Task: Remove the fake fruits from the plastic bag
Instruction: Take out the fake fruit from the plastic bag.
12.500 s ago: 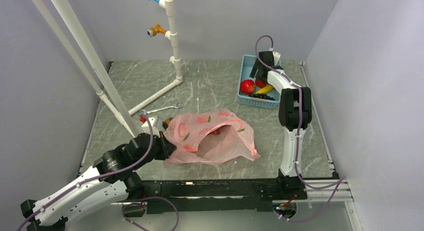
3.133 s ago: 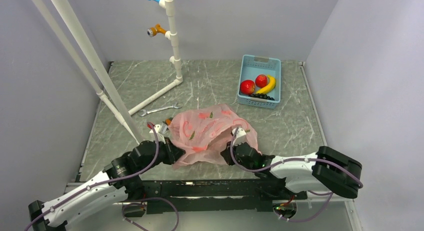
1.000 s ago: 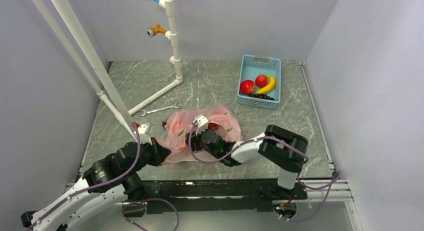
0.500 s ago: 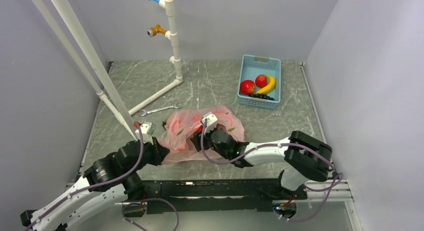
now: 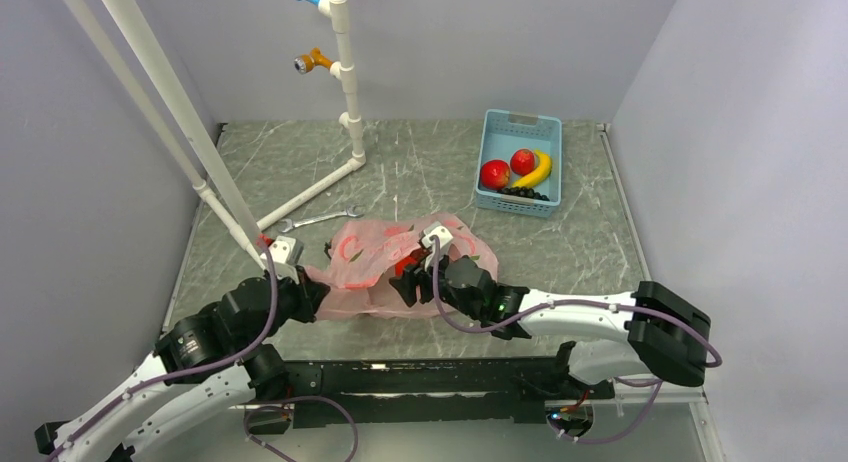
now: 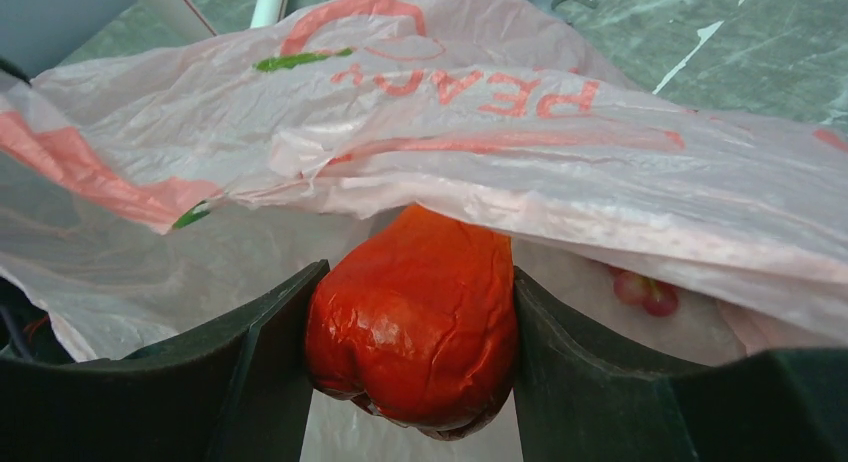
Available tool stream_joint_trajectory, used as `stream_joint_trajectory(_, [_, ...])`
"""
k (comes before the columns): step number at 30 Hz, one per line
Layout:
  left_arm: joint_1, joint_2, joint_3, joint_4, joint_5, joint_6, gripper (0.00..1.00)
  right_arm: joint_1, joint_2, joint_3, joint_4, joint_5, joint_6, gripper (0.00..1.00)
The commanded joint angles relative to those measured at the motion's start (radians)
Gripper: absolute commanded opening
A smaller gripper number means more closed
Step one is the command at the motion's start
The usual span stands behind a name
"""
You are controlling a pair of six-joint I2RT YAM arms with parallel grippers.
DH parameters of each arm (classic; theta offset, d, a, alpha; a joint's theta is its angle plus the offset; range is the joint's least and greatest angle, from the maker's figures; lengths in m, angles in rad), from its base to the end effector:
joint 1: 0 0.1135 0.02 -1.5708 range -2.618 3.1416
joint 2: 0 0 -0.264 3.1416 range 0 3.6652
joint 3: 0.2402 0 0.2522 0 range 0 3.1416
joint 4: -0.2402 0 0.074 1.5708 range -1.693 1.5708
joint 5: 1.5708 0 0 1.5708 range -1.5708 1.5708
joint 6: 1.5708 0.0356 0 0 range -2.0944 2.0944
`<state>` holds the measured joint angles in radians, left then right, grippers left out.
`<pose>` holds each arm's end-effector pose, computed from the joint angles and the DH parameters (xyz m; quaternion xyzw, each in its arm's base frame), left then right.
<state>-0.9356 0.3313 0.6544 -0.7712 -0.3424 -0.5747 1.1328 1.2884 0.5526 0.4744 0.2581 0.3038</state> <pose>0.0574 -0.0577 0.2875 0.0605 0.8369 -0.2545 0.4808 0.1240 0.2434 0.2191 -0.2451 0.7516 0.3205 0.5218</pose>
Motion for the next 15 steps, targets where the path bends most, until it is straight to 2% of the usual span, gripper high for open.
stream_joint_trajectory(1, [-0.003, 0.037, 0.023, 0.025, -0.047, 0.057, 0.0, 0.001, -0.049, 0.039, -0.047, -0.061, -0.008, 0.0])
stream_joint_trajectory(8, [-0.002, 0.02, -0.027, 0.097, -0.034, 0.078, 0.0, 0.001, -0.183, 0.04, -0.124, -0.149, -0.008, 0.0])
stream_joint_trajectory(15, [-0.002, 0.08, 0.053, 0.04, -0.036, 0.154, 0.0, -0.002, -0.365, 0.08, -0.269, -0.046, -0.017, 0.0])
